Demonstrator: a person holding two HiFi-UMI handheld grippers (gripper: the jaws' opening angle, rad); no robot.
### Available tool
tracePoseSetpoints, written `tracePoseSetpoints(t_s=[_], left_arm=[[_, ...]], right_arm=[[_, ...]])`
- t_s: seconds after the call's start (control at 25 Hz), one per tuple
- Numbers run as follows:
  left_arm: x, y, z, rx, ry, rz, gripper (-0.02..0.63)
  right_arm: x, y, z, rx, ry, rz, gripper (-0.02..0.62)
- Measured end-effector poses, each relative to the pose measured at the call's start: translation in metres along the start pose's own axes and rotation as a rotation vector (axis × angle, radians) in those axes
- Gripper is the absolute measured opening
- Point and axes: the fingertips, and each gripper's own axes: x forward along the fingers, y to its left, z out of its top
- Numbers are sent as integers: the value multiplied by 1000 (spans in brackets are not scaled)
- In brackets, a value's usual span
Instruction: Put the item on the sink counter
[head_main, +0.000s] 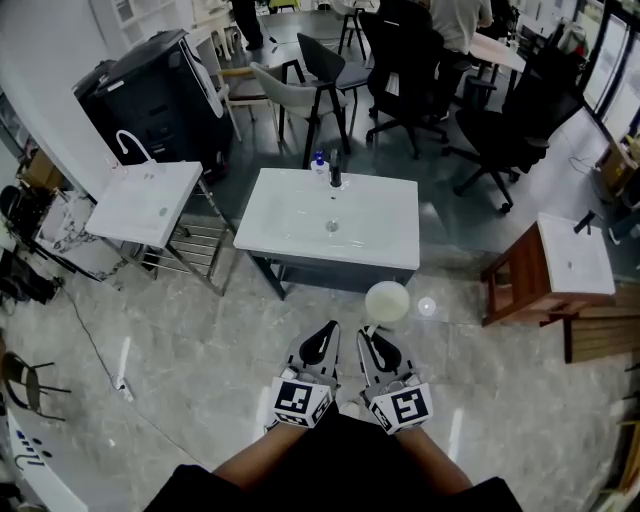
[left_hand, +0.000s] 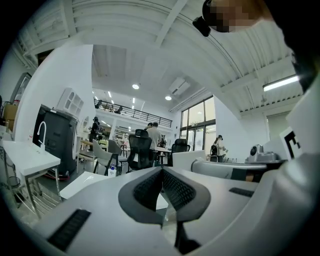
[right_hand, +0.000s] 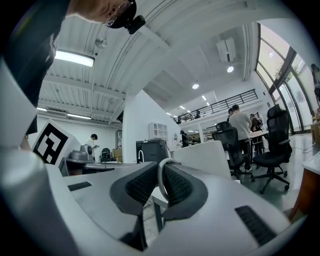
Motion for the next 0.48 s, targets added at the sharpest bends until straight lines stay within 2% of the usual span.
tracePoseSetpoints(t_s=[0.32,0.48], left_arm=[[65,31,1,-63,-14,-67,15],[104,53,2,-69,-1,-90,15]], right_arm=[[55,-42,7,-10,18,-26,55],[95,-73,4,3,35,-57,55]])
